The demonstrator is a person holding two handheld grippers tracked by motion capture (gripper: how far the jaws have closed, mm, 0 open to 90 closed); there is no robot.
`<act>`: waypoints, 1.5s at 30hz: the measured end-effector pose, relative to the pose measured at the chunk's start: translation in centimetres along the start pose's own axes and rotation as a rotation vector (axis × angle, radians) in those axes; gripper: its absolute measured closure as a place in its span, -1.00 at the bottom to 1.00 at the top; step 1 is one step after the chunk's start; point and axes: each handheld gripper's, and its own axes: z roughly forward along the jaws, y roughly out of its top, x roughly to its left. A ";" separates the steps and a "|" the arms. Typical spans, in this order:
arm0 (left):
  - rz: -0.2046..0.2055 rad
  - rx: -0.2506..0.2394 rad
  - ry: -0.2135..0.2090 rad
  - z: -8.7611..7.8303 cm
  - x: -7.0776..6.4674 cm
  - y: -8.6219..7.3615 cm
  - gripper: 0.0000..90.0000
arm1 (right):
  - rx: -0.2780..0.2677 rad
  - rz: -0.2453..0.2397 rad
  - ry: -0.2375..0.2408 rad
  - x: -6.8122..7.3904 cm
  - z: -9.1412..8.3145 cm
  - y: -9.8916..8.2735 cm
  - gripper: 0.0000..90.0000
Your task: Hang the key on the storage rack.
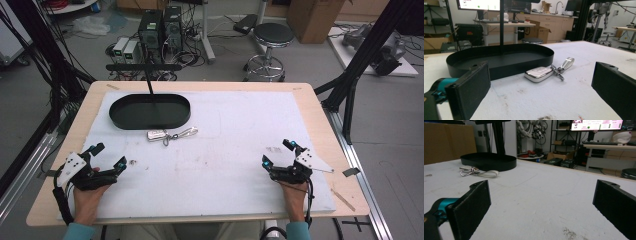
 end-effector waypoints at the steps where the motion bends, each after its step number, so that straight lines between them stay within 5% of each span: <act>1: -0.002 0.000 -0.004 0.0 0.0 0.2 -0.94 | 0.005 0.001 0.001 0.1 0.0 0.0 -0.98; 8: 0.003 0.026 0.003 0.5 0.5 2.4 -0.94 | 0.008 0.004 0.005 0.1 0.0 0.0 -0.98; 15: 0.024 0.075 -0.038 1.7 0.9 4.9 -0.94 | 0.005 0.000 0.003 0.1 0.0 0.0 -0.98; 18: 0.025 0.098 -0.097 2.5 1.0 6.1 -0.94 | 0.006 -0.004 0.001 0.1 0.0 0.0 -0.98; 22: 0.108 0.165 -0.150 4.3 0.5 8.2 -0.94 | 0.006 -0.003 0.001 0.1 0.0 0.0 -0.98; 29: 0.153 0.231 -0.226 6.8 -0.5 10.3 -0.94 | 0.005 -0.001 -0.002 0.1 0.0 0.0 -0.98; 36: 0.186 0.351 -0.326 10.0 -1.5 11.0 -0.94 | 0.002 0.006 0.000 0.0 0.0 0.0 -0.98; 42: 0.209 0.461 -0.368 12.7 -2.0 11.2 -0.94 | 0.006 0.002 0.001 0.1 0.0 0.0 -0.98; 45: 0.265 0.501 -0.370 13.8 -2.5 11.4 -0.94 | 0.004 0.004 -0.001 0.1 0.0 0.0 -0.98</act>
